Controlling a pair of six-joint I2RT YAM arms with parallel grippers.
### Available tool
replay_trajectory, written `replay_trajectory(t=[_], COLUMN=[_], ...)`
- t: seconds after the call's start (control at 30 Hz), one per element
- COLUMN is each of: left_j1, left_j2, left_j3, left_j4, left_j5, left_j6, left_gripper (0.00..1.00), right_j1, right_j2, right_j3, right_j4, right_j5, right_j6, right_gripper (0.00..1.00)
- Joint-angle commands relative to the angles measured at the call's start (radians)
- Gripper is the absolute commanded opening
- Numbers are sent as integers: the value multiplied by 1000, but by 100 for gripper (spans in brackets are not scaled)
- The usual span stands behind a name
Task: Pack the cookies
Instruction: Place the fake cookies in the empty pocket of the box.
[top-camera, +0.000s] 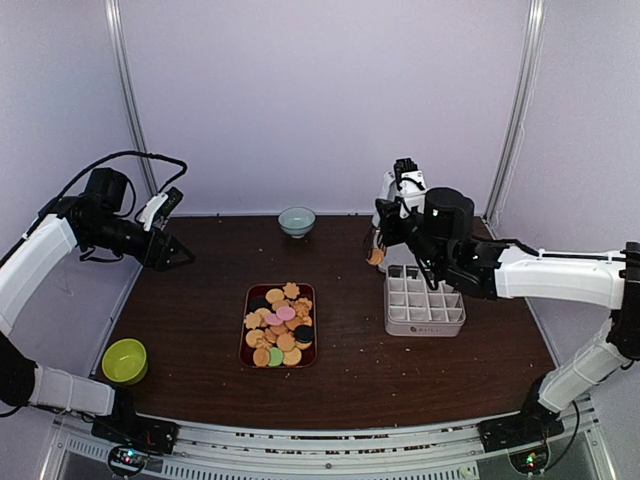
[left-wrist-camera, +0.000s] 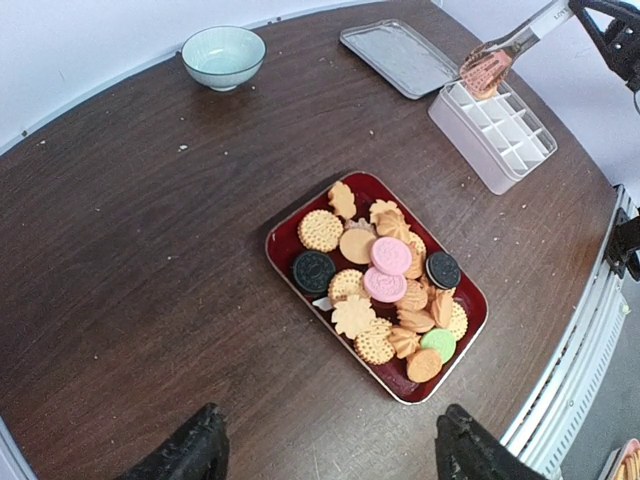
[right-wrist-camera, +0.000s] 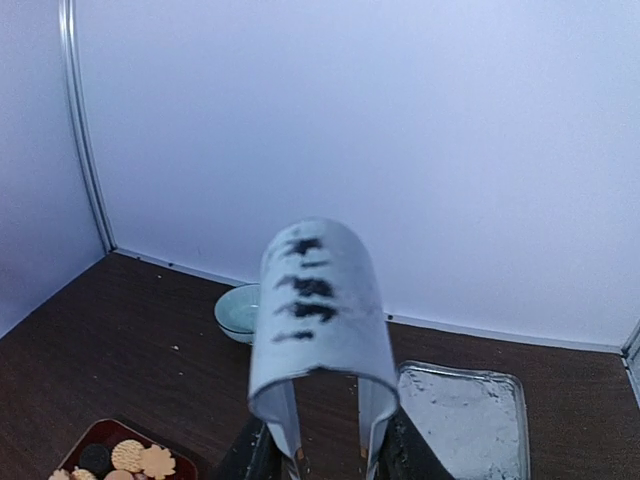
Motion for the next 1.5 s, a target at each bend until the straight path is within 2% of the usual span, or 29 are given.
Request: replay_trajectory(t=[0.0,0.73,1.1,1.33,1.47], left_j1=[8,7,7,7,7], left_j2=[-4,37,48,55,54], left_j3=[5,42,50,54,57], left_j4=[32,31,24,24,23], left_j5=[18,22,26,32,34], left_j6=[-3,-9,-14,-14,-16], left_gripper=[74,73,73,73,73], right_j1=[-47,-138,-141,-141,-141], right_j2=[-32,113,122,99,86], right_j3=[-47,-10,-15,-17,-18], right_j4=[2,24,41,44,43], right_j5=[42,33,3,-11,-22], right_j6=[-32,-63,-50,-52,-48], right_gripper=[3,7,34,41,39])
